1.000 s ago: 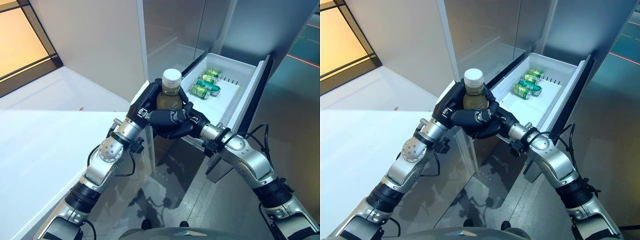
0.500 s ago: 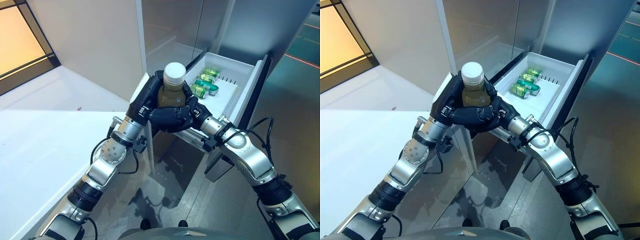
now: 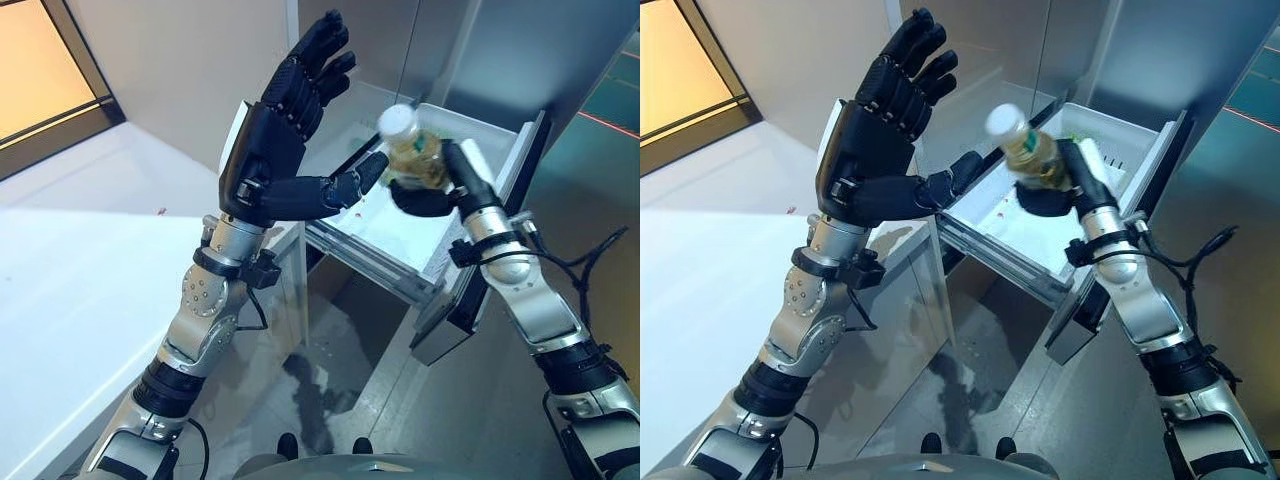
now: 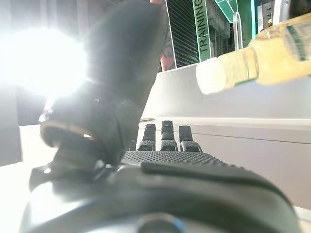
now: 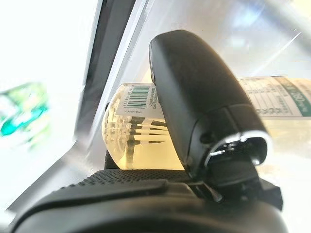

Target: Put drinks into fridge and close the fridge

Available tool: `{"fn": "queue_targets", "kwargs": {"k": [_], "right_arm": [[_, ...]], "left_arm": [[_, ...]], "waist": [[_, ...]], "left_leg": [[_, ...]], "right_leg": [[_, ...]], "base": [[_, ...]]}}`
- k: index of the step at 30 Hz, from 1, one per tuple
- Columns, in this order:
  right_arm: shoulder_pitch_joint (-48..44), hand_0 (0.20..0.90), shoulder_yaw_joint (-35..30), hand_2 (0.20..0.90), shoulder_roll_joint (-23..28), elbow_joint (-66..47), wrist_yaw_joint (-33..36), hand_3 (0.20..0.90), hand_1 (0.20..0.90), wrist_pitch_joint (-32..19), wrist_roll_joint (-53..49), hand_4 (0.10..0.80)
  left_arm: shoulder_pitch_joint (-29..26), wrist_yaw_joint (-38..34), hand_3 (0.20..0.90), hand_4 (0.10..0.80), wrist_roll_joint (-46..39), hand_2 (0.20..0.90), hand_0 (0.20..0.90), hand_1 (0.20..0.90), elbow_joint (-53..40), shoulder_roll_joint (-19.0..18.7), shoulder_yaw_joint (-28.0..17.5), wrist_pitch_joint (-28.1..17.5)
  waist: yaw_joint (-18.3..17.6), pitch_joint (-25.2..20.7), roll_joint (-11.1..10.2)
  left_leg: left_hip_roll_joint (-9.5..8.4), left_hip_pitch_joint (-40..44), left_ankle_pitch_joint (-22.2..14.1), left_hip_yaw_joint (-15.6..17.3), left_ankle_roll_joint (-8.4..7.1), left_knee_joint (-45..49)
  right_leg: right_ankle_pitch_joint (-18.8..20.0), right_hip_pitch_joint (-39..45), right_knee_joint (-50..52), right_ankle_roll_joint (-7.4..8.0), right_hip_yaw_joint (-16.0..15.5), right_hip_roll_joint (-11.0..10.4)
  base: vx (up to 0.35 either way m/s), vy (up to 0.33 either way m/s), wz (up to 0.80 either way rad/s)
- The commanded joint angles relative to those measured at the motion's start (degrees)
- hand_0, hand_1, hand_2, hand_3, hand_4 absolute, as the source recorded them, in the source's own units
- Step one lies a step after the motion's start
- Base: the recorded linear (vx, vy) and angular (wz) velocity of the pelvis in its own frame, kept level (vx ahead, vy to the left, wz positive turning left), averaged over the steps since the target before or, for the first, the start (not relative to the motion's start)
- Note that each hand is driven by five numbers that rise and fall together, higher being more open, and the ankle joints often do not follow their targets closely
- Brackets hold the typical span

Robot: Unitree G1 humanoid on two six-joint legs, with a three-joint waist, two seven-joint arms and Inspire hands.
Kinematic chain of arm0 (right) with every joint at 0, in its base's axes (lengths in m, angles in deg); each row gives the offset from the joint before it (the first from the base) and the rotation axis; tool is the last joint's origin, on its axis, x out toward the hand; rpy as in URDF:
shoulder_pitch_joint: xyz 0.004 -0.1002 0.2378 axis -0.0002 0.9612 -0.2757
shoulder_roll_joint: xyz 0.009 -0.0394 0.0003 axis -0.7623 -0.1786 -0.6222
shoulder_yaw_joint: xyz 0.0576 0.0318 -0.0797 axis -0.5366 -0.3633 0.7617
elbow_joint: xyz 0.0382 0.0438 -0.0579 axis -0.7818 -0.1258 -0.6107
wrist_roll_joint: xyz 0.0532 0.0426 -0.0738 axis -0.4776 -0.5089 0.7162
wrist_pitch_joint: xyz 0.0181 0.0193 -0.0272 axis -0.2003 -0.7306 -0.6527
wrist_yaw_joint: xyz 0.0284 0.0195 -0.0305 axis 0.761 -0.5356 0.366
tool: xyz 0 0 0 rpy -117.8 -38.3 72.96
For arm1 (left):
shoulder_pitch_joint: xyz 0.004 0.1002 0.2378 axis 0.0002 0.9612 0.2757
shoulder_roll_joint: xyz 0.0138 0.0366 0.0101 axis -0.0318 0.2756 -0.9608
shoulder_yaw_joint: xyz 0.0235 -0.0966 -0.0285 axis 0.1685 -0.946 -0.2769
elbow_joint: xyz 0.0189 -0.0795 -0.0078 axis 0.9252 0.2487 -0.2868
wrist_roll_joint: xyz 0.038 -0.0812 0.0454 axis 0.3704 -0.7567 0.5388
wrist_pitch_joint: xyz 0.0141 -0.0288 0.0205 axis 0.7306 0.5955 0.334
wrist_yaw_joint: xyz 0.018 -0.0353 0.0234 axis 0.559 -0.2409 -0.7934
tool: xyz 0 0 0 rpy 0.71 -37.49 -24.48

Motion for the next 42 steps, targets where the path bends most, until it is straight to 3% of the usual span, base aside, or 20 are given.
{"fn": "queue_targets", "kwargs": {"k": [1, 3, 10, 17, 21, 26, 33, 38, 42], "right_arm": [[-16.0, 0.300, -6.0, 0.300, 3.6, -0.9, 8.9, 0.200, 0.300, -7.7, 0.5, 0.100], [-17.5, 0.300, -5.6, 0.300, 4.8, 1.5, 10.0, 0.200, 0.300, -7.4, 0.2, 0.100], [-26.3, 0.300, -1.7, 0.300, 11.8, 18.0, 12.4, 0.200, 0.300, -7.0, -6.4, 0.100], [-35.5, 0.300, 5.3, 0.300, 15.8, 36.9, 8.8, 0.200, 0.300, -7.2, -14.2, 0.100], [-39.5, 0.300, 9.9, 0.300, 16.7, 46.4, 5.5, 0.200, 0.300, -7.1, -13.2, 0.100], [-42.6, 0.300, 12.9, 0.300, 16.2, 56.1, -1.2, 0.200, 0.300, -4.7, -11.6, 0.100], [-41.3, 0.300, 12.7, 0.300, 13.6, 61.2, -6.8, 0.200, 0.300, -0.8, -10.8, 0.100], [-41.9, 0.300, 13.5, 0.300, 12.5, 63.8, -8.6, 0.200, 0.300, 0.2, -11.0, 0.100], [-41.7, 0.300, 14.4, 0.300, 11.7, 64.3, -9.6, 0.200, 0.300, 0.3, -10.4, 0.100]], "left_arm": [[-2.3, 6.2, 0.900, 0.800, -6.2, 0.900, 0.900, 0.900, 0.7, -0.3, 0.7, 1.7], [-1.5, 8.6, 0.900, 0.800, -8.0, 0.900, 0.900, 0.900, 1.5, -0.3, 1.2, 4.1], [5.3, 21.0, 0.900, 0.800, -24.8, 0.900, 0.900, 0.900, 5.6, -0.8, 5.6, 21.9], [13.2, 24.9, 0.900, 0.800, -31.7, 0.900, 0.900, 0.900, 11.6, -2.6, 10.3, 31.0], [16.4, 26.8, 0.900, 0.800, -33.4, 0.900, 0.900, 0.900, 16.9, -3.2, 12.2, 34.6], [17.2, 29.0, 0.900, 0.800, -24.0, 0.900, 0.900, 0.900, 30.3, -1.9, 15.9, 30.9], [15.7, 17.5, 0.900, 0.800, -2.3, 0.900, 0.900, 0.900, 49.1, -0.3, 16.4, 13.8], [12.8, 10.2, 0.900, 0.800, 5.4, 0.900, 0.900, 0.900, 58.3, 0.4, 13.5, 9.6], [11.0, 8.2, 0.900, 0.800, 7.6, 0.900, 0.900, 0.900, 65.4, 1.9, 10.7, 9.3]], "waist": [[1.2, -6.0, -0.2], [1.6, -6.0, -0.2], [4.6, -5.9, 0.1], [7.3, -5.3, 0.3], [8.6, -4.5, 0.7], [9.6, -2.4, 1.1], [10.2, 1.5, 1.3], [10.4, 6.1, 1.9], [10.0, 9.2, 2.6]], "left_leg": [[0.76, 1.2, -4.8, 1.4, -0.51, 0.1], [0.81, 1.2, -4.8, 1.2, -0.61, 0.1], [0.86, 1.2, -4.2, 0.2, -1.17, 0.1], [1.01, 1.2, -3.9, -0.8, -1.84, 0.1], [1.16, 0.3, -3.3, -1.4, -2.12, 0.1], [1.32, -1.7, -2.6, -2.4, -2.15, 0.1], [1.29, -4.6, -1.8, -3.3, -1.99, 0.3], [1.25, -7.8, -1.1, -3.7, -1.82, 0.8], [1.21, -10.0, -0.8, -3.5, -1.58, 1.1]], "right_leg": [[-0.5, 0.4, 1.4, 1.19, -0.2, 0.3], [-0.5, 0.5, 1.4, 1.20, -0.7, 0.2], [-0.8, 1.4, 1.2, 1.01, -3.5, -0.3], [-1.1, 2.1, 0.7, 0.88, -5.6, -0.5], [-1.0, 1.6, 0.8, 0.74, -6.6, -0.6], [-1.0, -0.3, 1.5, 0.58, -7.5, -0.9], [-0.8, -3.1, 2.2, 0.52, -7.3, -1.0], [-0.3, -6.7, 3.0, 0.50, -6.8, -1.0], [0.3, -9.5, 3.4, 0.55, -6.0, -1.0]], "base": [[0.039, -0.014, 0.04], [0.040, -0.010, 0.09], [0.062, -0.007, 0.16], [0.054, 0.006, 0.17], [0.010, 0.003, 0.20], [-0.039, -0.020, 0.21], [-0.054, -0.038, 0.10], [-0.116, -0.033, 0.05], [-0.091, -0.005, -0.05]]}}
